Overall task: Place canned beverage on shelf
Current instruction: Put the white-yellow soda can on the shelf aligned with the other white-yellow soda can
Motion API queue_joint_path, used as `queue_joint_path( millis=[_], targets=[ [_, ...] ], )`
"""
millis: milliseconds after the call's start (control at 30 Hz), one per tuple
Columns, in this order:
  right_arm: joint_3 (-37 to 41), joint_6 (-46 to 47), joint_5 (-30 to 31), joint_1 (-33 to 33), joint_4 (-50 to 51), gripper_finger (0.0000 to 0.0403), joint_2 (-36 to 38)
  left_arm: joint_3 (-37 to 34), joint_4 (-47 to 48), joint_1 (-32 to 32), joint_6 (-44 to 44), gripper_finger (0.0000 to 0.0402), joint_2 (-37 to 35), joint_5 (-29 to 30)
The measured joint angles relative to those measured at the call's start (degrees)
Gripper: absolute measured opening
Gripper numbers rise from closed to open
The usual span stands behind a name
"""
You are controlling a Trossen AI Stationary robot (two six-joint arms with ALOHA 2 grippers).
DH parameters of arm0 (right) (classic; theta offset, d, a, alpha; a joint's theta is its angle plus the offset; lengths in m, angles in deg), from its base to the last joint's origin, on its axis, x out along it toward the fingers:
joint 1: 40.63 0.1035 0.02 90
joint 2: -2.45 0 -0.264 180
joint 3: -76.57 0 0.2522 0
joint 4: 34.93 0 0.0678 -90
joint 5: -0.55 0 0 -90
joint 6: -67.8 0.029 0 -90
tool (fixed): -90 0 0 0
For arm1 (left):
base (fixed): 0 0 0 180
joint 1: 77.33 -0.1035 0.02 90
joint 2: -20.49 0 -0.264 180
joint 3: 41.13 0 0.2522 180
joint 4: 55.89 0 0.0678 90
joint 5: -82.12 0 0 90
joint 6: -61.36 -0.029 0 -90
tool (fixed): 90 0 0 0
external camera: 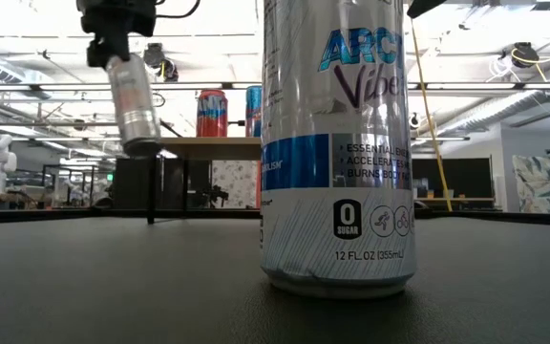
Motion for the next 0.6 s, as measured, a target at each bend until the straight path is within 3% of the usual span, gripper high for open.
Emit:
queue_joint_path(
  millis=[267, 600],
  targets=[
    [0.00, -0.02, 0.00, 0.00, 0.00, 0.0244, 0.00, 0.04, -13.37, 6.55, 4.39, 0.0244, 0.07, -0.29],
    [0.00, -0.20, 0.02, 0.00, 0.00, 0.0244, 0.00, 11.45, -14.13, 8.37, 6.76, 0.0244, 6.32, 3.01]
  ],
)
